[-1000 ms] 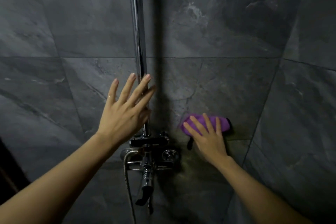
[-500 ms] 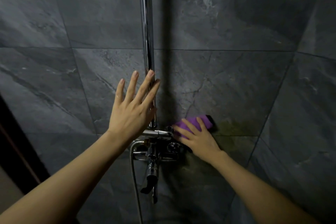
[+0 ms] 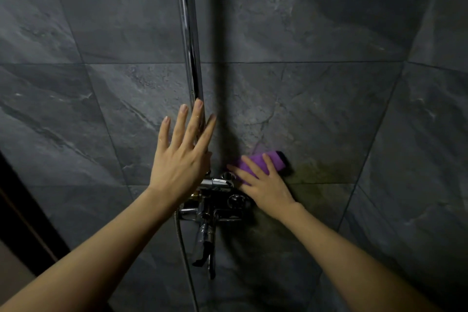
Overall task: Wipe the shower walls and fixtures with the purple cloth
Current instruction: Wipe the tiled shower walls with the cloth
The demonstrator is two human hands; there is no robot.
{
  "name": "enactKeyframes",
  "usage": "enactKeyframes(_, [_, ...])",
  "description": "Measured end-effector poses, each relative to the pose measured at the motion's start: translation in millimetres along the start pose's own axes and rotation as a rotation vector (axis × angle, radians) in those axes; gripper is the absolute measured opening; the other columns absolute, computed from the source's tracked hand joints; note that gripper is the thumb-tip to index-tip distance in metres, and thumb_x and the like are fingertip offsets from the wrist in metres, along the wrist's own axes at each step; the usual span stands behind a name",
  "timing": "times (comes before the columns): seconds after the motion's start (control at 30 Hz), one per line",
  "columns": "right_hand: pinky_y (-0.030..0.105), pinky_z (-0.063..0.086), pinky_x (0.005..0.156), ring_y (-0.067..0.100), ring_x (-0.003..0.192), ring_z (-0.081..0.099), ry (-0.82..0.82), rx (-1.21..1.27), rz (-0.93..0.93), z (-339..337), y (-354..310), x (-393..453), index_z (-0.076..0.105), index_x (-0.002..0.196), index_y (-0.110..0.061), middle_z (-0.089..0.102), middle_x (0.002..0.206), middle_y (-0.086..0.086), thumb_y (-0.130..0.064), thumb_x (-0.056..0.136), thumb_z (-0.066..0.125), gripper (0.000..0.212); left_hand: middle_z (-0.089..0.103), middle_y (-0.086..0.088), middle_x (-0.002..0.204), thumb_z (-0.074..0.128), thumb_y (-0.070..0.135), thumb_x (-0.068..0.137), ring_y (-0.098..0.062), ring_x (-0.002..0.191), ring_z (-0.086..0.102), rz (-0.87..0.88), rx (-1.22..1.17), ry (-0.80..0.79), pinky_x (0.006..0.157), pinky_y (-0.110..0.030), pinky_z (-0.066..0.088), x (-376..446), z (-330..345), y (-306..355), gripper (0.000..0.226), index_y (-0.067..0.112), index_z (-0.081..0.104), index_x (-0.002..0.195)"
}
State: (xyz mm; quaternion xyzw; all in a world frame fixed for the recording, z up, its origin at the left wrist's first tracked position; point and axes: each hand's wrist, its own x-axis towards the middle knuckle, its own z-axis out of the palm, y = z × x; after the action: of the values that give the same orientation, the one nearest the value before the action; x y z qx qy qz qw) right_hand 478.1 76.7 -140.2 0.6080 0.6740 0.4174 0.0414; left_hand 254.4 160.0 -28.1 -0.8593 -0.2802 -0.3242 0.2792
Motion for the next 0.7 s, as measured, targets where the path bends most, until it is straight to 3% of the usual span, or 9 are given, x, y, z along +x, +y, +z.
enactKeyframes(0.07, [0.062,0.003,0.114,0.032,0.141,0.029,-0.009,-0.030,-0.020,13,0,-23,0.056,0.131,-0.028,0.037,0.155,-0.002,-0.021,0.080,0.052,0.051,-0.006,-0.014,0.164,0.061,0.032,0.090,-0.032,0.151,-0.005,-0.003,0.006,0.005,0.120,-0.056,0.008,-1,-2,-2,0.081,0.018,0.017,0.157])
enactKeyframes(0.2, [0.062,0.002,0.112,0.034,0.143,0.023,0.024,0.021,0.210,20,28,-64,0.036,0.146,-0.037,0.024,0.157,-0.006,-0.015,0.066,0.075,0.091,-0.004,-0.014,0.164,0.067,0.031,0.086,-0.031,0.151,-0.008,0.021,0.001,0.033,0.120,-0.057,0.006,-1,-5,-3,0.085,0.015,0.020,0.156])
enactKeyframes(0.37, [0.065,-0.006,0.115,0.039,0.147,0.008,0.154,0.121,0.527,-15,45,-23,0.032,0.149,-0.037,0.023,0.160,-0.002,-0.016,0.080,0.048,0.074,-0.001,-0.014,0.165,0.066,0.022,0.083,-0.033,0.152,-0.005,0.120,0.009,0.024,0.120,-0.057,0.005,-2,2,15,0.085,0.014,0.023,0.156])
enactKeyframes(0.5, [0.065,-0.008,0.114,0.038,0.147,0.006,0.169,0.145,0.440,-10,30,-15,0.036,0.147,-0.038,0.017,0.161,-0.003,-0.014,0.081,0.062,0.075,0.006,-0.014,0.164,0.052,0.028,0.084,-0.032,0.152,0.000,0.185,-0.019,0.000,0.120,-0.056,0.005,2,10,42,0.078,0.014,0.024,0.155])
enactKeyframes(0.63, [0.064,0.003,0.112,0.035,0.146,0.015,0.074,0.080,0.261,20,25,-58,0.035,0.147,-0.038,0.020,0.160,-0.006,-0.020,0.077,0.072,0.081,0.010,-0.014,0.164,0.047,0.032,0.084,-0.032,0.152,0.003,0.180,0.004,-0.048,0.120,-0.056,0.007,4,16,53,0.079,0.015,0.022,0.156])
enactKeyframes(0.7, [0.064,0.006,0.113,0.035,0.146,0.015,0.028,0.081,0.310,33,27,-85,0.031,0.149,-0.039,0.022,0.160,-0.008,-0.017,0.072,0.074,0.091,0.011,-0.014,0.164,0.049,0.030,0.083,-0.032,0.151,0.005,0.171,-0.002,-0.048,0.120,-0.055,0.007,2,20,54,0.079,0.015,0.023,0.156])
